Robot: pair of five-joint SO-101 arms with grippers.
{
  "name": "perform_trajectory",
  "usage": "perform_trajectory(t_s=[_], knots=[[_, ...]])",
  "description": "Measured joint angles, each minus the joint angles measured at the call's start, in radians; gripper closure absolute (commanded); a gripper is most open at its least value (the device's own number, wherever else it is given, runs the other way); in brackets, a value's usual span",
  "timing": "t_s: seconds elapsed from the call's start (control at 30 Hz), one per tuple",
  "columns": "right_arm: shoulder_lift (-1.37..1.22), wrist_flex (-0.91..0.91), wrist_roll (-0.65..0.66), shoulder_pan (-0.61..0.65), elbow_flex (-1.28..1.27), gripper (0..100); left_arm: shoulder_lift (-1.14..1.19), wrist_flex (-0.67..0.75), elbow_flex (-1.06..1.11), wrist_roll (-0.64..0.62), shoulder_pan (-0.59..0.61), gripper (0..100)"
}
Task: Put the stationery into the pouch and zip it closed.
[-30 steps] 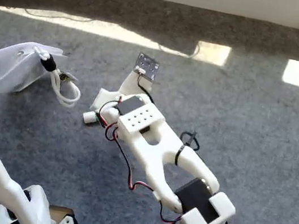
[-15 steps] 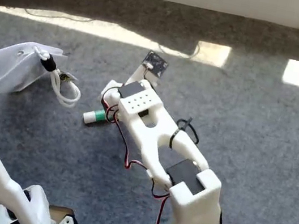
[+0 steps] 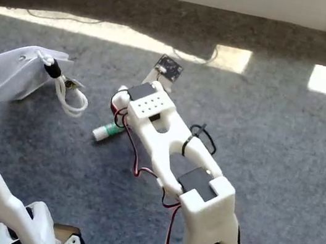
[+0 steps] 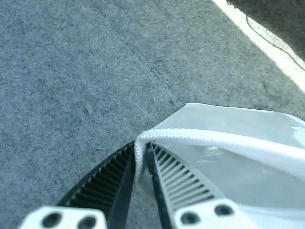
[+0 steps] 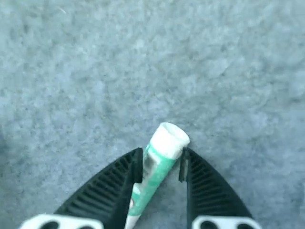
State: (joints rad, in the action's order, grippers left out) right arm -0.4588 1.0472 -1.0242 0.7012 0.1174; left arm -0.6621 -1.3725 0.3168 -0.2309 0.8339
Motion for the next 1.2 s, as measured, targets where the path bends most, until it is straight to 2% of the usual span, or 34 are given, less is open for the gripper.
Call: perform_trajectory(t_s=[0.4,0.6,0.8,0.93,1.03,1.2], knots=[[-0.012,0.04,0.0,0.0,0.006,86.8,0.0,0.0,0.0,0.0,0.0,99],[-0.109,0.06,0.0,0.002,0.08,86.8,0.0,0.0,0.0,0.0,0.0,99],[-0.183,0.166,-0.003,0.002,0.209,88.3,0.0,0.0,0.0,0.0,0.0,99],[-0.198,0.232,-0.003,-0.003,0.264,99.1,0.0,0.0,0.0,0.0,0.0,99],[-0.212,0.305,0.002,-0.034,0.331,99.2,-0.002,0.0,0.0,0.0,-0.012,99],[-0.213,0.493,0.091,-0.094,0.505,99.4,-0.011,0.0,0.0,0.0,-0.068,99]])
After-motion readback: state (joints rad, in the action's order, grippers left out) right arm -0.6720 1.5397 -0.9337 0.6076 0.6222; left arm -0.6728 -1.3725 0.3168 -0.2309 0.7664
